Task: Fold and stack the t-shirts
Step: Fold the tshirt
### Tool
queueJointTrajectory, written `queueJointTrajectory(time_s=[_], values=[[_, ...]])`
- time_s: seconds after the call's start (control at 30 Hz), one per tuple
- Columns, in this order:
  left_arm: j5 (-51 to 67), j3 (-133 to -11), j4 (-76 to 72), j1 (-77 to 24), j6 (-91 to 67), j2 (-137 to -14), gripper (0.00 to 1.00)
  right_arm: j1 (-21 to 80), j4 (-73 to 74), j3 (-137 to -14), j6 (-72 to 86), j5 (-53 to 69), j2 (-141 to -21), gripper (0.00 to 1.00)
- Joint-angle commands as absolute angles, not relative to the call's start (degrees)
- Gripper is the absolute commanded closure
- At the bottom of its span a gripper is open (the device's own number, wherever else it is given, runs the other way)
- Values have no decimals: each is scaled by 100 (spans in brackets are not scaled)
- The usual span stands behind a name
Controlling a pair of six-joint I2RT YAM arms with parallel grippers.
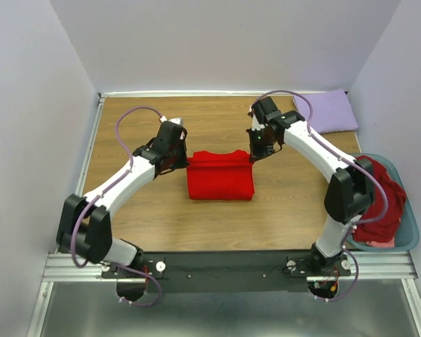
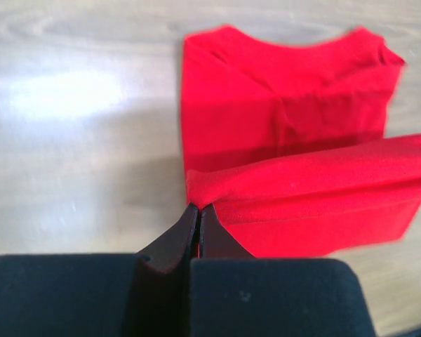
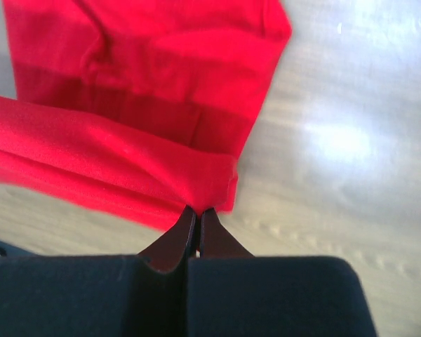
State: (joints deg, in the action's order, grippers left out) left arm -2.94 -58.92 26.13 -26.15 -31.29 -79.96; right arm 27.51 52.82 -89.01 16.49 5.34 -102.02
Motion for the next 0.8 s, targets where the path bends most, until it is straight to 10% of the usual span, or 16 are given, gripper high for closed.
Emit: queueJointTrajectory(time_s=[0.0,0.47,0.67,0.77], values=[[-563,-6256,2453,-2171,-2488,-8752,100,2312,5195,-9079,1283,483,-10774,99],[-509,-7224,1828,-2048,-2408,-10213,86,2074,4658,-9317,1564,220,-11725,97],[-387,-7225,1758,-2057,-2408,-10047,27,2074,4606,-9027,1661,26,-11191,61],[-430,-7067,1670,-2101,-2417,-9703,24,2109,4290,-8632,1670,35,-10716,60]])
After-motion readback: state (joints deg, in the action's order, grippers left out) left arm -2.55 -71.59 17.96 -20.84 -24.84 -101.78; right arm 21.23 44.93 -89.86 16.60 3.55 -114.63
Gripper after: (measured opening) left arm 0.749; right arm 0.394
